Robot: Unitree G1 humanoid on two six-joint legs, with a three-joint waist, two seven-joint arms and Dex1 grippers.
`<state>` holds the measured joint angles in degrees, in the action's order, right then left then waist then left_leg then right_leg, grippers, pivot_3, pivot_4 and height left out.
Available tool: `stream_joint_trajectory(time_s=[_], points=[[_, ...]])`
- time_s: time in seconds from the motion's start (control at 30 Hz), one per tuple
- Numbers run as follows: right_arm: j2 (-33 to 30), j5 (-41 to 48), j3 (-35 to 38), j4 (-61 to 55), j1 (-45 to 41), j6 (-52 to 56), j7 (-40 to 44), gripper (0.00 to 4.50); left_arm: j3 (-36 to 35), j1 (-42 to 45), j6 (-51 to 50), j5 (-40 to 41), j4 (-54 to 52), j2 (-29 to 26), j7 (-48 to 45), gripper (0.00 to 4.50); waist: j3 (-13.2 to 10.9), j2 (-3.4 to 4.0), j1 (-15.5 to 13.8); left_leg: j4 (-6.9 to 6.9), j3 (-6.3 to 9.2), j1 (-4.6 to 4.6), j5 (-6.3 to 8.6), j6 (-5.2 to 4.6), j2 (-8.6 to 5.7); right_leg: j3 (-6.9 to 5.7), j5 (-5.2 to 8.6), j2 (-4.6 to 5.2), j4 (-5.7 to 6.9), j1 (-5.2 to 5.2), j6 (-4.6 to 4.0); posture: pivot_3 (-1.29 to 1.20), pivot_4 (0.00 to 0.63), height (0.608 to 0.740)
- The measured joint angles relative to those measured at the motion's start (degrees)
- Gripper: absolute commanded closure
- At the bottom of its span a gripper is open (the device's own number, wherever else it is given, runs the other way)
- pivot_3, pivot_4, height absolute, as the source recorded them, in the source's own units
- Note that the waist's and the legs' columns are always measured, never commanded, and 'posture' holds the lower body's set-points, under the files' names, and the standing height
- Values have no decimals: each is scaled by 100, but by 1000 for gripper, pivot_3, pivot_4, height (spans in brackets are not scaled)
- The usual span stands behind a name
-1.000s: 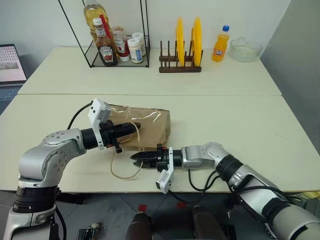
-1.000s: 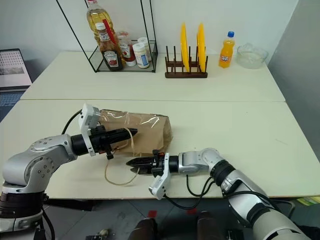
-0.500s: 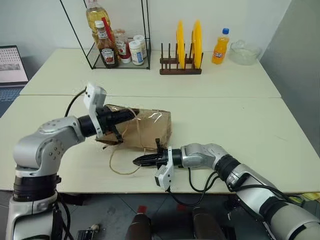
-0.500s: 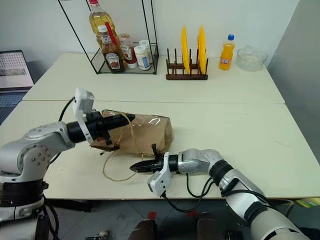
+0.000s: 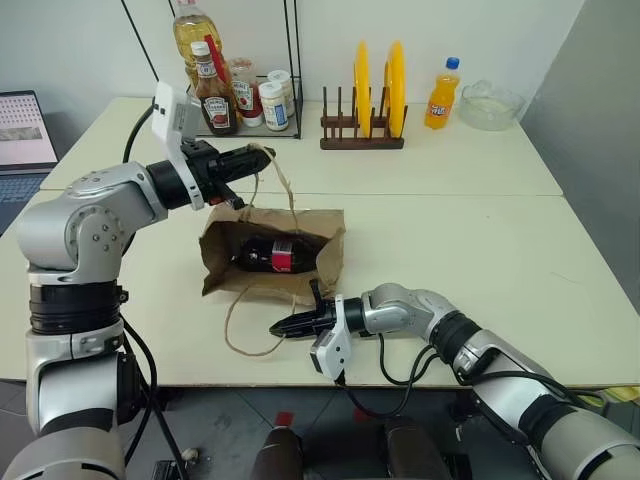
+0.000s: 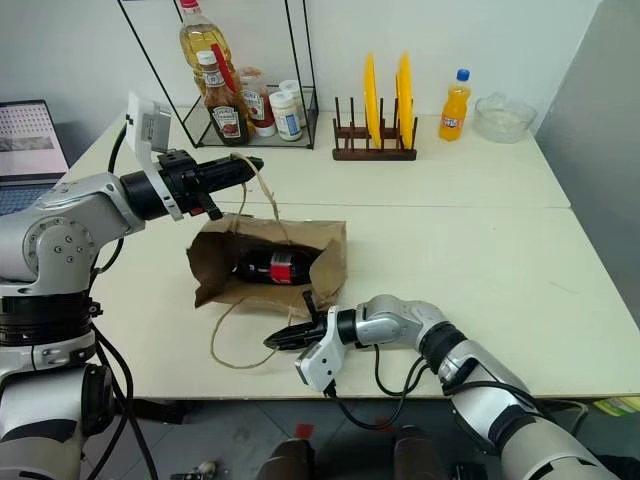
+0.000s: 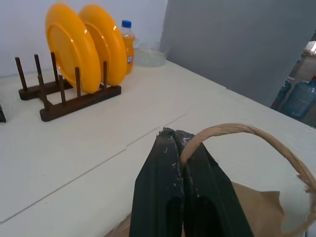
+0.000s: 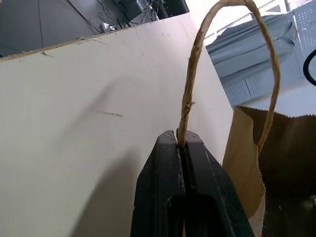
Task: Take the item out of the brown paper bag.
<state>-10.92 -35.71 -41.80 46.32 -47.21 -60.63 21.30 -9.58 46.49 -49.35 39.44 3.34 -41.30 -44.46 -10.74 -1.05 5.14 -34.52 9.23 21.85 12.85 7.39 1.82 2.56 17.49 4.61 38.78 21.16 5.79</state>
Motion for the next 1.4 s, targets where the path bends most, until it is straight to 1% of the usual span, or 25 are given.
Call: stream_joint_trajectory(time_s=[0.13, 0.17, 0.23, 0.33, 0.37, 0.4, 0.5, 0.6, 0.63, 0.7, 0.8, 0.87, 0.9, 0.93, 0.97, 1.03, 1.07, 1.17, 1.23, 1.3, 1.33, 1.4], points=[[-6, 1, 2, -12, 1, 34, 11, 4479, 0, 0, 43, -59, 133, 2, -29, 4500, 0, 0, -1, 0, 0, 1, 0, 0, 0, 0, 0, 0, 0, 0, 0, 0, 150, 740], [-5, 35, 2, -16, 4, 65, 47, 4306, 1, 0, 65, -59, 134, 2, -55, 4500, 0, 0, -1, 0, 0, 1, 0, 0, 0, 0, 0, 0, 0, 0, 0, 0, 150, 740], [-5, 210, 19, -19, 64, 161, 275, 3791, 1, -2, 92, -59, 133, 2, -123, 4500, 0, 0, -4, 0, 0, 2, 0, 0, 0, 0, 0, 0, -1, 0, 0, 0, 150, 740], [-53, 729, 107, -116, 231, 382, 798, 2676, 2, -14, 95, -60, 133, 3, -142, 4500, -1, 1, -8, -1, 0, 6, 0, 0, 0, 0, 0, 0, -1, 1, 0, 0, 150, 740], [-113, 901, 151, -240, 286, 455, 975, 2591, 5, -15, 97, -61, 133, 3, -151, 4500, -1, 1, -10, -1, 0, 6, 0, 0, 0, 0, 0, 0, -1, 1, 0, 0, 150, 740], [-222, 1100, 205, -429, 360, 547, 1173, 2128, 8, -15, 105, -64, 132, 3, -170, 4500, -1, 1, -15, -1, 1, 6, 0, 0, 0, -1, 0, 0, -1, 1, 0, 0, 150, 740], [-677, 1700, 364, -1152, 679, 900, 1732, 1155, 14, -22, 113, -89, 137, 5, -239, 4500, -1, 1, -28, -2, 1, 10, 0, 0, 0, -1, 0, 0, -1, 2, 1, 0, 150, 740], [-1407, 2355, 603, -2289, 1218, 1455, 2306, 122, 19, -48, 121, -142, 148, 10, -254, 4500, -2, 2, -40, -2, 0, 14, 1, -1, -1, 0, 1, 0, -3, 5, 1, 0, 150, 740], [-1649, 2528, 698, -2630, 1397, 1654, 2464, 29, 19, -64, 123, -153, 149, 10, -259, 4500, -2, 2, -40, -3, 0, 14, 2, -3, -1, 0, 1, 0, -3, 5, 2, 0, 150, 740], [-2192, 2876, 927, -3332, 1801, 2107, 2745, 29, 18, -111, 126, -165, 148, 9, -274, 4500, -3, 1, -42, -3, 0, 16, 10, -17, -1, 0, 1, 0, -3, 7, 2, 0, 150, 740], [-2783, 3330, 1217, -4202, 2278, 2849, 3119, 29, 18, -142, 126, -175, 148, 12, -303, 4500, -5, 1, -39, -4, -1, 17, 11, -20, -1, 3, 2, 0, 0, 12, 3, 0, 150, 740], [-2999, 3724, 1388, -4693, 2464, 3569, 3321, 29, 18, -143, 126, -177, 147, 12, -330, 4500, -6, 1, -22, -4, -3, 17, 11, -21, -1, 6, 2, 0, 4, 15, 3, 0, 150, 740], [-3018, 4044, 1504, -4973, 2470, 4203, 3387, 195, 18, -142, 126, -178, 147, 12, -351, 4500, -7, 1, -13, -5, -3, 17, 11, -21, -1, 7, 2, 0, 7, 16, 3, 0, 150, 740], [-2986, 4350, 1611, -5200, 2439, 4719, 3398, 415, 18, -143, 126, -178, 147, 13, -360, 4500, -7, 0, -11, -5, -3, 16, 11, -21, -1, 7, 2, 0, 9, 16, 3, 0, 150, 740], [-2881, 4798, 1724, -5477, 2313, 5521, 3397, 607, 18, -142, 126, -184, 148, 13, -364, 4500, -7, 0, -10, -6, -2, 17, 11, -21, 0, 7, 1, 0, 9, 16, 2, 0, 150, 740], [-2588, 5620, 1887, -5907, 1947, 6785, 3324, 1351, 18, -143, 126, -190, 148, 14, -374, 4500, -8, 0, -10, -7, -1, 18, 11, -20, 0, 6, 1, 0, 9, 17, 2, 0, 150, 740], [-2349, 6196, 2008, -6118, 1696, 7569, 3169, 1740, 20, -143, 126, -194, 149, 14, -380, 4500, -8, 1, -13, -6, 0, 20, 11, -20, 0, 4, 1, -1, 9, 17, 2, 0, 150, 740], [-1533, 7820, 2427, -6420, 1074, 9397, 2557, 2851, 23, -142, 126, -215, 150, 13, -393, 4500, -8, 0, -35, -5, 4, 27, 11, -20, 0, -2, 1, 0, 5, 19, 2, 0, 150, 740], [-1182, 8525, 2572, -6391, 846, 10187, 2318, 3644, 29, -140, 125, -226, 151, 10, -404, 4500, -8, 1, -45, -5, 4, 29, 11, -20, 0, -2, 1, 0, 2, 22, 2, 0, 150, 740], [-844, 8978, 2667, -6244, 713, 10743, 2169, 4336, 28, -140, 125, -236, 153, 2, -414, 4500, -8, 1, -60, -5, 4, 37, 11, -21, 0, -5, 1, 0, 2, 26, 2, 0, 150, 740], [-689, 9143, 2711, -6147, 673, 10942, 2111, 4426, 28, -140, 124, -240, 152, 2, -419, 4500, -8, 2, -58, -5, 4, 39, 11, -21, 0, -5, 1, 0, 2, 28, 2, 0, 150, 740], [-430, 9345, 2726, -5974, 568, 11249, 2093, 4426, 29, -139, 113, -242, 148, 2, -434, 4500, -9, 4, -49, -5, 4, 44, 11, -21, 0, -4, 1, 0, 6, 38, 2, 0, 150, 740]])
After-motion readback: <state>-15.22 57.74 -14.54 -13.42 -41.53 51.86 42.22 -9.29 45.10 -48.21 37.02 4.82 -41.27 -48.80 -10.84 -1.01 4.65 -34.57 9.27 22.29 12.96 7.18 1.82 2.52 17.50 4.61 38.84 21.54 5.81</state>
